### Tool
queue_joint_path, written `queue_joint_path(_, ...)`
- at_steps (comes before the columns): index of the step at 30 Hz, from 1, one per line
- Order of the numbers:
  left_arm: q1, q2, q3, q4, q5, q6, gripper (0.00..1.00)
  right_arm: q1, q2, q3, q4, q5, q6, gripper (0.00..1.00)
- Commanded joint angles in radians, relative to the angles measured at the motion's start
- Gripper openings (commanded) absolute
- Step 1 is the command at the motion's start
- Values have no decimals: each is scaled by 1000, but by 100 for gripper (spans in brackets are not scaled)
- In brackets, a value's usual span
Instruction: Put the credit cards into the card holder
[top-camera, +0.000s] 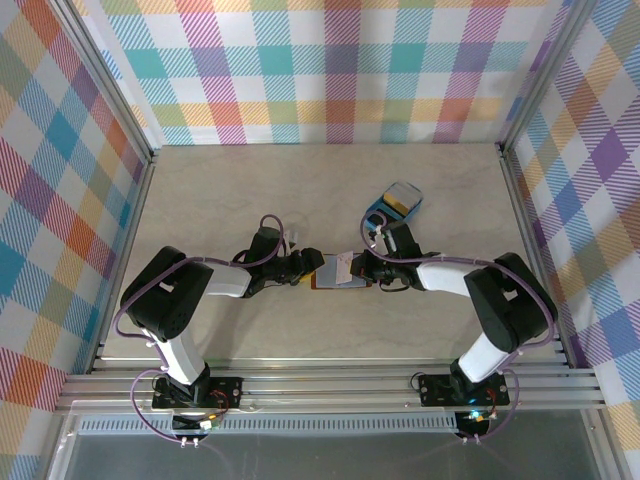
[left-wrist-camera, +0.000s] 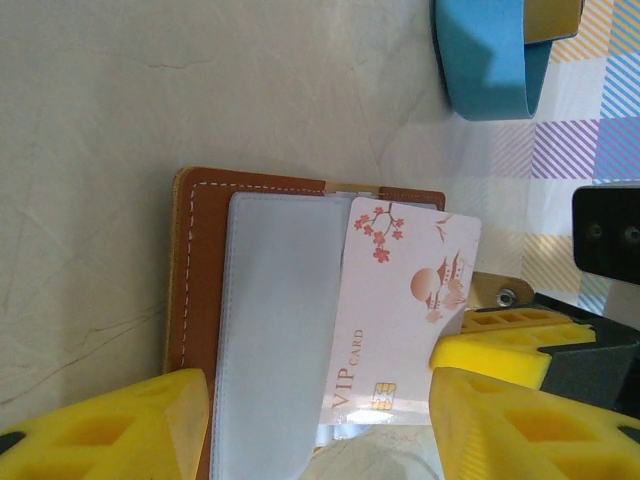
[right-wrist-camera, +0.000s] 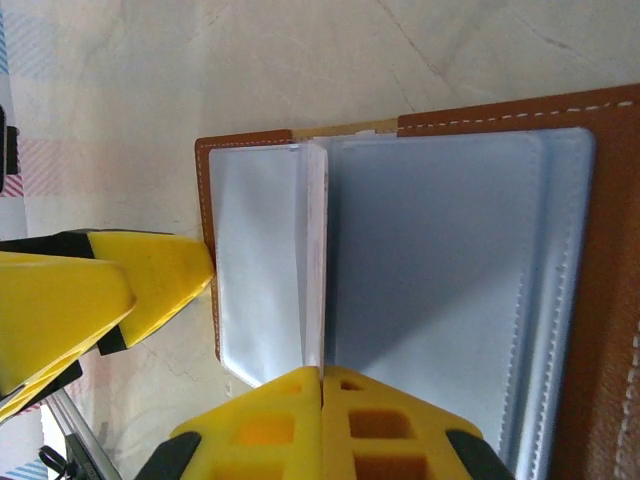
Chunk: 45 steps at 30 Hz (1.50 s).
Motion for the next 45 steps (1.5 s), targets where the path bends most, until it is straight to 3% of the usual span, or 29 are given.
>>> queue_joint_path(1,-11,26,1,12,-11,22,60,-4,32,19,21,-33,20,0)
queue_joint_path(17,-11,26,-1,8,-18,22,60,-4,58,15,30,-102,0,0)
queue_joint_path(45,-11,22,-15,-3,-39,16,60,-4,59,19,-57,-73,-28,0)
